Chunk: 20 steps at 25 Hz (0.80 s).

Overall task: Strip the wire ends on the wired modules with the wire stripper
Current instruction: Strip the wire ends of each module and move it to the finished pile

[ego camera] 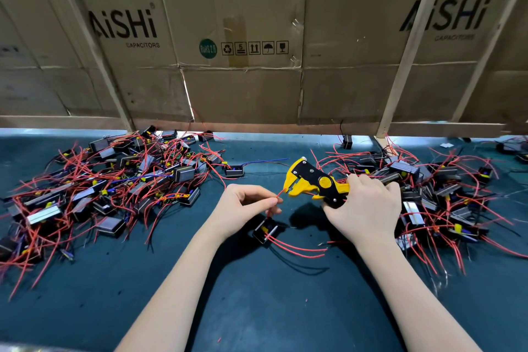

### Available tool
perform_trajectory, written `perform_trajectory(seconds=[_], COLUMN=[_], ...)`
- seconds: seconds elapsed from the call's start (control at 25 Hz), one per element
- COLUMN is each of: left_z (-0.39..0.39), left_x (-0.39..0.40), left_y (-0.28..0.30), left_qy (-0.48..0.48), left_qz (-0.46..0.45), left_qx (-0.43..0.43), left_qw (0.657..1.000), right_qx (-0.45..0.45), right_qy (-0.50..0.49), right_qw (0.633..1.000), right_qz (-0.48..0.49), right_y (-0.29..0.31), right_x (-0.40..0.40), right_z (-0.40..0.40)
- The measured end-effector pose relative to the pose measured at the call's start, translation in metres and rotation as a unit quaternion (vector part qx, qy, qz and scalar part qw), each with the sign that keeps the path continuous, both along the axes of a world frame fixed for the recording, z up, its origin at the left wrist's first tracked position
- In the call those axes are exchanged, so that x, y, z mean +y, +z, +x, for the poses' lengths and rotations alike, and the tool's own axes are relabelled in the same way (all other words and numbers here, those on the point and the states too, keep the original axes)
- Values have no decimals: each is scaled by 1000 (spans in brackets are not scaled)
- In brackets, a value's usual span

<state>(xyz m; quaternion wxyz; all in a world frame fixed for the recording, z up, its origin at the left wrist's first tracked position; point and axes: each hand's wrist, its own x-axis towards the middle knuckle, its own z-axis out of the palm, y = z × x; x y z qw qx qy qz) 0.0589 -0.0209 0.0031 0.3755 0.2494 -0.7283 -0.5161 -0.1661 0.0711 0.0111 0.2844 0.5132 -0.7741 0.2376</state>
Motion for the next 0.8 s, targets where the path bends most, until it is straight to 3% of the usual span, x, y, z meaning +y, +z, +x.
perform_trajectory(seconds=[0.48,0.8], left_z=[-4,-12], left_x=[2,9], left_y=[-1,-2], left_qy=[24,36], left_qz=[-23,10], left_qx=[-34,-32], left_qw=[999,999], right_qx=[-22,-24], right_qy=[4,-7], right_qw=[1000,999], right_qz=[16,28], right_y=[1,1], right_x=[1,1], right_z=[3,6])
